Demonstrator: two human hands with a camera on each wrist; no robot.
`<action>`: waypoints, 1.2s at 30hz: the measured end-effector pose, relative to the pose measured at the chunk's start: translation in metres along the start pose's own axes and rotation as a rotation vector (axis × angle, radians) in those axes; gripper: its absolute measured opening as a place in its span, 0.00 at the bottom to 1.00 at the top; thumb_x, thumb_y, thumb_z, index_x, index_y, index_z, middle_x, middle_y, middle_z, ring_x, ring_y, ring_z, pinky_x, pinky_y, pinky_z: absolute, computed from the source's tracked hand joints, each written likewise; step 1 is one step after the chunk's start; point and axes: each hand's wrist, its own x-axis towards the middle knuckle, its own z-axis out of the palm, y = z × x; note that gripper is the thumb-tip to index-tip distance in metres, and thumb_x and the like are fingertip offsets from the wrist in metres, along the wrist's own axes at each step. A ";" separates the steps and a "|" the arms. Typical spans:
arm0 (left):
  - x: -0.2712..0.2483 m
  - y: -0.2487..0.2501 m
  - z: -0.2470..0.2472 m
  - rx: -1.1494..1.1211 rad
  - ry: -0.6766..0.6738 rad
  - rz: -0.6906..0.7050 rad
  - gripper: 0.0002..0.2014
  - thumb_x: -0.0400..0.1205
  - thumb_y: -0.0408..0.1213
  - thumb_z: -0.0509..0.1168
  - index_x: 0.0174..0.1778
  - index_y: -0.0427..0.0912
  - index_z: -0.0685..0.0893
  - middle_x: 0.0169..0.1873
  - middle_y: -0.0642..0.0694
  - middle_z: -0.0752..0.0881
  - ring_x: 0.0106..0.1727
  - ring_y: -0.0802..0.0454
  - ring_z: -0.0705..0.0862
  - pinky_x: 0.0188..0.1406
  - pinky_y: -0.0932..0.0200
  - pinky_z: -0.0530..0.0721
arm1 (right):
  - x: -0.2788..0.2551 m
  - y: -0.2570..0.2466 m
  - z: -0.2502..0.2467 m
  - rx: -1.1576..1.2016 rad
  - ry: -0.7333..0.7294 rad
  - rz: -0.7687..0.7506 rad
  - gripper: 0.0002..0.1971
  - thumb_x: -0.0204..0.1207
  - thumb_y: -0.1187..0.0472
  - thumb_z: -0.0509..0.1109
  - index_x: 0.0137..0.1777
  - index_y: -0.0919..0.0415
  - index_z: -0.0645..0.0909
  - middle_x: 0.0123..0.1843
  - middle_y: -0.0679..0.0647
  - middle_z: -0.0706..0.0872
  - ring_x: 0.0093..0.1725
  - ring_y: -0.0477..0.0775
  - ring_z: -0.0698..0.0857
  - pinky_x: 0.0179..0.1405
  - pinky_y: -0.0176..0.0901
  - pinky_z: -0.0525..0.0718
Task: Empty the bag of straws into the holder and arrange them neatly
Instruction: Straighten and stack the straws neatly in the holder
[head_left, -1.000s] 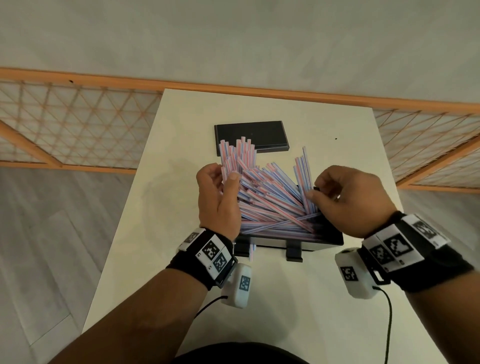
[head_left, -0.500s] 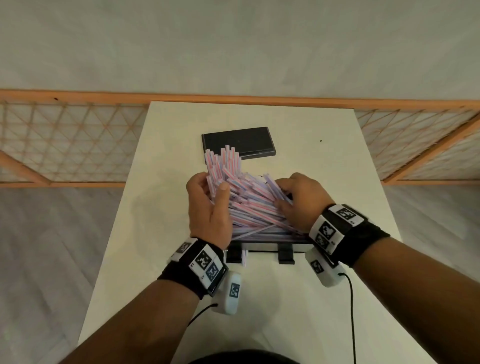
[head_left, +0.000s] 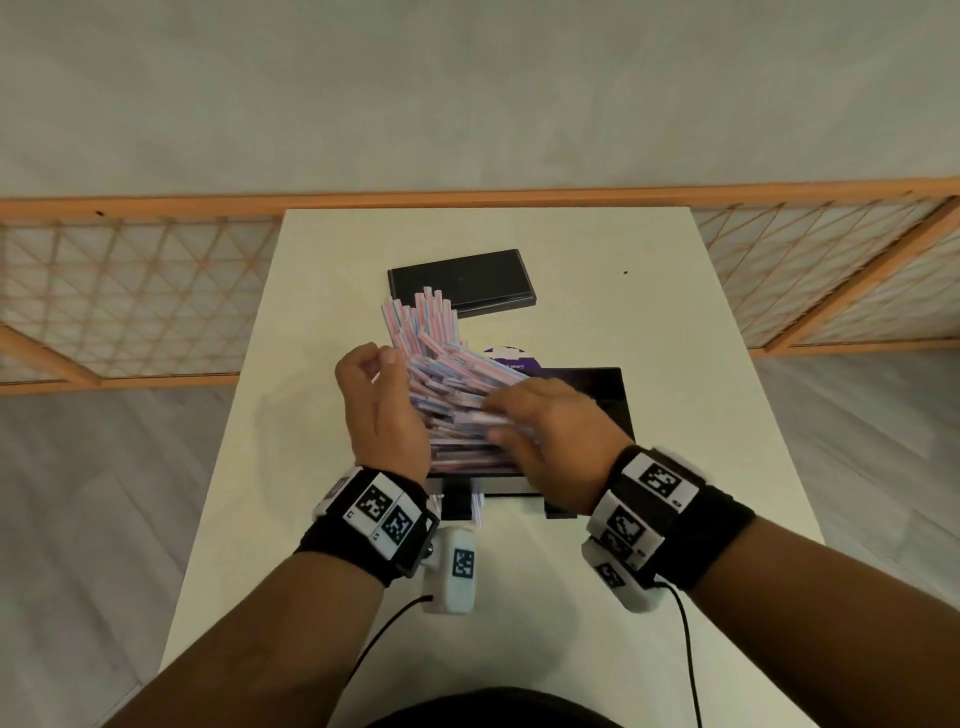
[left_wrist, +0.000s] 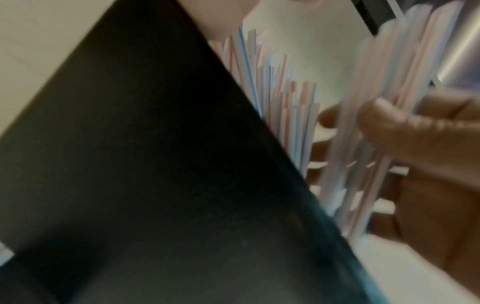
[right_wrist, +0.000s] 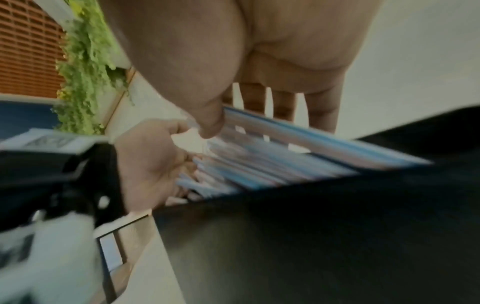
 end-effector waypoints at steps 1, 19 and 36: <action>0.003 0.000 -0.001 -0.044 0.014 -0.033 0.25 0.78 0.56 0.60 0.57 0.36 0.75 0.50 0.42 0.77 0.49 0.46 0.78 0.57 0.38 0.80 | -0.004 0.003 0.004 -0.015 -0.006 0.029 0.20 0.77 0.45 0.67 0.65 0.54 0.81 0.60 0.53 0.84 0.60 0.58 0.80 0.61 0.55 0.80; -0.004 0.007 -0.006 0.046 -0.089 -0.025 0.27 0.77 0.60 0.60 0.64 0.43 0.72 0.54 0.51 0.79 0.51 0.59 0.81 0.58 0.52 0.80 | -0.003 0.032 0.018 -0.129 -0.127 0.159 0.37 0.67 0.24 0.55 0.64 0.50 0.80 0.57 0.49 0.85 0.59 0.56 0.82 0.61 0.50 0.82; -0.002 0.005 -0.011 0.125 -0.068 -0.022 0.30 0.83 0.59 0.56 0.72 0.38 0.70 0.63 0.43 0.79 0.58 0.53 0.78 0.60 0.57 0.77 | 0.016 0.014 0.014 -0.211 -0.392 0.187 0.47 0.61 0.18 0.49 0.72 0.47 0.74 0.63 0.49 0.83 0.63 0.56 0.83 0.62 0.52 0.83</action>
